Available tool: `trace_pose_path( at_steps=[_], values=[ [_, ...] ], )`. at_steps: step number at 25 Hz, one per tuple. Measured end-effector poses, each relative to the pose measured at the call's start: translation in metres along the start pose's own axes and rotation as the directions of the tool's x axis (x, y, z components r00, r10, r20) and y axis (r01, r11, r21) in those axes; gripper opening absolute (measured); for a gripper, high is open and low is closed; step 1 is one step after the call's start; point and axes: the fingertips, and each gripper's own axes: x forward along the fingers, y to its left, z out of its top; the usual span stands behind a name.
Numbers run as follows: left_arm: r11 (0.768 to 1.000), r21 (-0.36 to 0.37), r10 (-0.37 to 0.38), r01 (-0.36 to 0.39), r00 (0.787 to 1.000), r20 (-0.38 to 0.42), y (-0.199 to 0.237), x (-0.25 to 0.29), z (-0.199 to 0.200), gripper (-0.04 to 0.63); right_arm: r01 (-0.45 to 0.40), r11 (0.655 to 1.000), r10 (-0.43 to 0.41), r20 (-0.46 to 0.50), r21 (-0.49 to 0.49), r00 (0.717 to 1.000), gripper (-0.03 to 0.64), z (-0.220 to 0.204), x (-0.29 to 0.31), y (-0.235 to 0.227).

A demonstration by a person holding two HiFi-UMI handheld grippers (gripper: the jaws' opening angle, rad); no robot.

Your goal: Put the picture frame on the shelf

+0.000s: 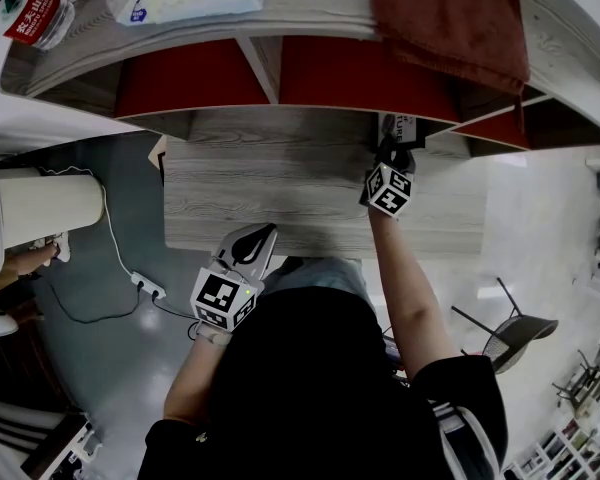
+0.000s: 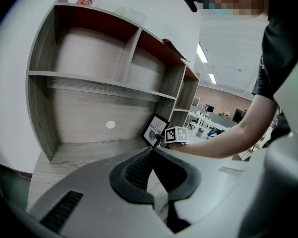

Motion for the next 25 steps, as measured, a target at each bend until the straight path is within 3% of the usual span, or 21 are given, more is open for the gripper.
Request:
trace_pose_path(
  at_steps=[16,25],
  values=[
    [1.000,-0.010,-0.022,0.023,0.998,0.050,-0.014,0.017,0.020,0.008,-0.059,0.998,0.058,-0.045,-0.024,0.997,0.107,0.001,-0.049,-0.008],
    [0.998,-0.008,-0.061,0.063,0.993,0.103,-0.037,0.046,0.048,0.008,-0.154,0.984,0.145,-0.108,-0.084,0.984,0.022,0.028,-0.105,-0.013]
  ],
)
